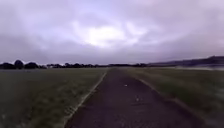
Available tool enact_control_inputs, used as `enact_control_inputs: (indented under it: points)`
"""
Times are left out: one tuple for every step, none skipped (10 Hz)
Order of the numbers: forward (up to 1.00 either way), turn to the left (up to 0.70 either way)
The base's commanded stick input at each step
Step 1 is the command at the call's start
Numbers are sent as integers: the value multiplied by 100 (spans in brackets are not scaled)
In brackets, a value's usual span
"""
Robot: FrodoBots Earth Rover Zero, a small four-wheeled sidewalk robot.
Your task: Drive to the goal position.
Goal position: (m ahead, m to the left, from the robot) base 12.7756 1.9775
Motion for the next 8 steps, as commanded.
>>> enact_control_inputs:
  points:
    - [50, 0]
    - [50, 0]
    - [50, 0]
    - [50, 0]
    - [50, 0]
    - [50, 0]
    - [50, 3]
    - [50, 15]
